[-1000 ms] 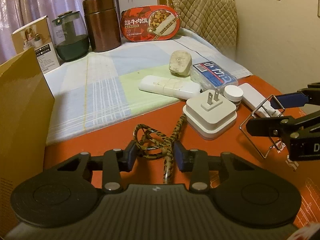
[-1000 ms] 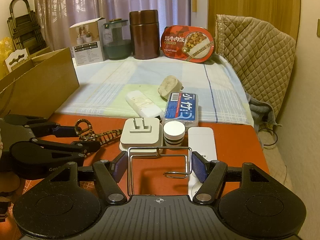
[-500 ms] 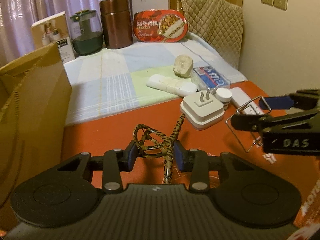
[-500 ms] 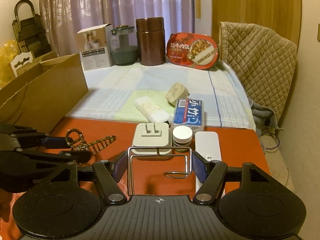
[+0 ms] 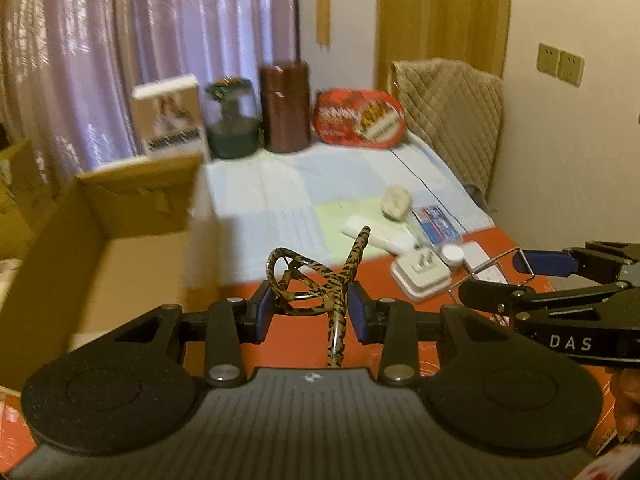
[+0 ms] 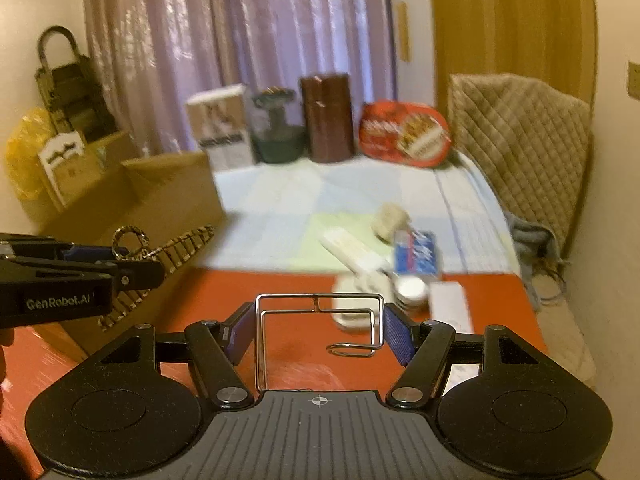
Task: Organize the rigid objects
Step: 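Lift and carry the rack and clip with both grippers over the box, then open the left gripper to drop the clip while the right releases the rack into the box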
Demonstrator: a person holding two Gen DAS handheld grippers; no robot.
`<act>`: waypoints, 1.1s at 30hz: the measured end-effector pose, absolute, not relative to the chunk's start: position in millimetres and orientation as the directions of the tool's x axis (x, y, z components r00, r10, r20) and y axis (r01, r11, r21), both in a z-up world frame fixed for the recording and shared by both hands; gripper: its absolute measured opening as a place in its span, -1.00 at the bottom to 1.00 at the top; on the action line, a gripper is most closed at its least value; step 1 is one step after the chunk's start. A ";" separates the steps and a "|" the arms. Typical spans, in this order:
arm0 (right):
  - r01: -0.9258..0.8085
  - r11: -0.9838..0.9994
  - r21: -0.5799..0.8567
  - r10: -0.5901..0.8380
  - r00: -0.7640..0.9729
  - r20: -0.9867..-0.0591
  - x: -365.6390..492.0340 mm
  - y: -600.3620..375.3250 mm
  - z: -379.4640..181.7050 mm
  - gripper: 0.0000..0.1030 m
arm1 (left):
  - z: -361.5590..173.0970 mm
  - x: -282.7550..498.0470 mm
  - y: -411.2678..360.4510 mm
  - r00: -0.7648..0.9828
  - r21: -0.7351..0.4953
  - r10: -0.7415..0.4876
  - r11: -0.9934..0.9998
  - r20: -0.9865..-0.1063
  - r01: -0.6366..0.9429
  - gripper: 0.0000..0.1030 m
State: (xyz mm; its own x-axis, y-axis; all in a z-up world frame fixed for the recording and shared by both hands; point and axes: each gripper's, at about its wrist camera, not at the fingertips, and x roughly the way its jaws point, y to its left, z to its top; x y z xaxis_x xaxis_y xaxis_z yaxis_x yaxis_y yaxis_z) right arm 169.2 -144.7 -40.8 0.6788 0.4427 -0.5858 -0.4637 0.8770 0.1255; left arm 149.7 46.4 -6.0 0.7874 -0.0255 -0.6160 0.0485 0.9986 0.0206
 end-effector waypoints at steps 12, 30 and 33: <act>-0.639 0.754 0.154 0.606 0.584 -0.540 146.5 -31.4 11.8 0.25 | 34.4 117.5 161.2 0.770 0.107 0.144 0.989 -0.621 -0.099 -0.34; -0.728 0.653 0.208 0.673 0.433 -0.600 162.5 81.6 -20.2 0.25 | -5.1 130.9 248.2 0.710 0.143 0.216 0.976 -0.670 -0.161 -0.34; -0.736 0.649 0.192 0.666 0.429 -0.610 160.9 88.1 -26.2 0.25 | -10.3 133.1 251.2 0.704 0.134 0.209 0.978 -0.678 -0.161 -0.34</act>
